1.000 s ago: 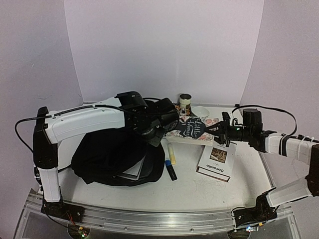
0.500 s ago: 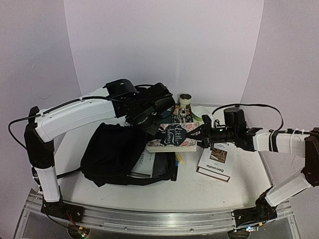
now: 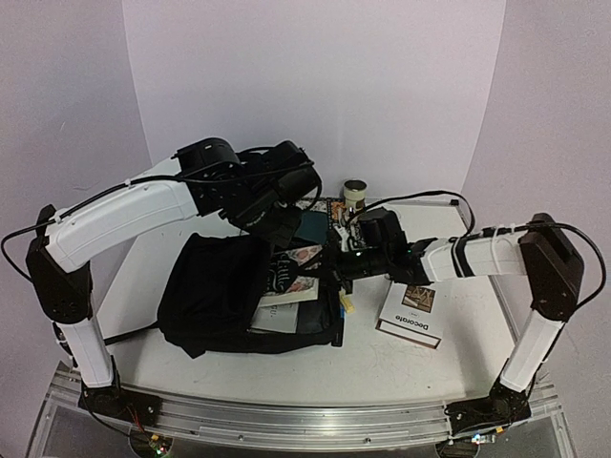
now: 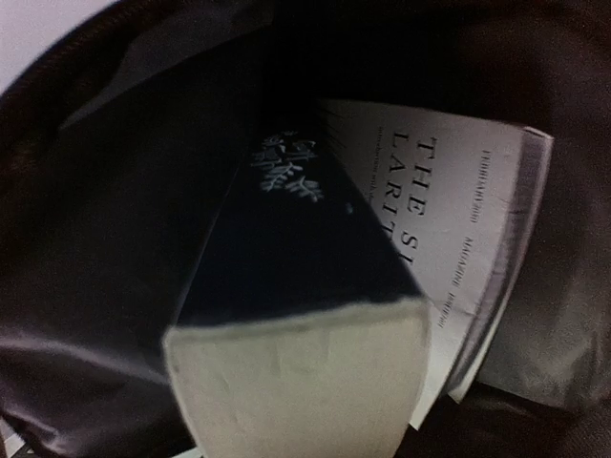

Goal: Pack the student bag
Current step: Place the book in the largest pocket of the bag.

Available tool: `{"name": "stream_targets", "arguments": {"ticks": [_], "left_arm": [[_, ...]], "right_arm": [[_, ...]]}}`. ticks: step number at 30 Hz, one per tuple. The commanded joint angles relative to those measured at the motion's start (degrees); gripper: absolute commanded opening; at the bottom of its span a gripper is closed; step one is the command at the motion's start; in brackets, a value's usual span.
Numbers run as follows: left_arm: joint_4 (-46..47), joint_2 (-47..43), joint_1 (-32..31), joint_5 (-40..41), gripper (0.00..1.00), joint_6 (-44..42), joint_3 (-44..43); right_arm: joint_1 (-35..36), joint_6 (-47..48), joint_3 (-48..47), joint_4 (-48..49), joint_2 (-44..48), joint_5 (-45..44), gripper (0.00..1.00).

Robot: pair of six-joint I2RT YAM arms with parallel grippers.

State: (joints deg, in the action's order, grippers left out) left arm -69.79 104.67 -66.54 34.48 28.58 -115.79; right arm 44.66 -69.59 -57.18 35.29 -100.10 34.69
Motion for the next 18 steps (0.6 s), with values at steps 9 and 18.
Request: {"name": "stream_targets", "arguments": {"ticks": [9,18], "left_arm": [[2.71,-7.82,0.59,1.63,0.0,1.99,3.51],[2.67,-11.87,2.25,2.67,0.0,3.69,10.72]], "right_arm": [[9.3,-7.54,-21.21,6.64,-17.38,-4.09,0.0],[11.74,-2.78,-26.59,-2.94,-19.99,-5.99,0.2]]}}
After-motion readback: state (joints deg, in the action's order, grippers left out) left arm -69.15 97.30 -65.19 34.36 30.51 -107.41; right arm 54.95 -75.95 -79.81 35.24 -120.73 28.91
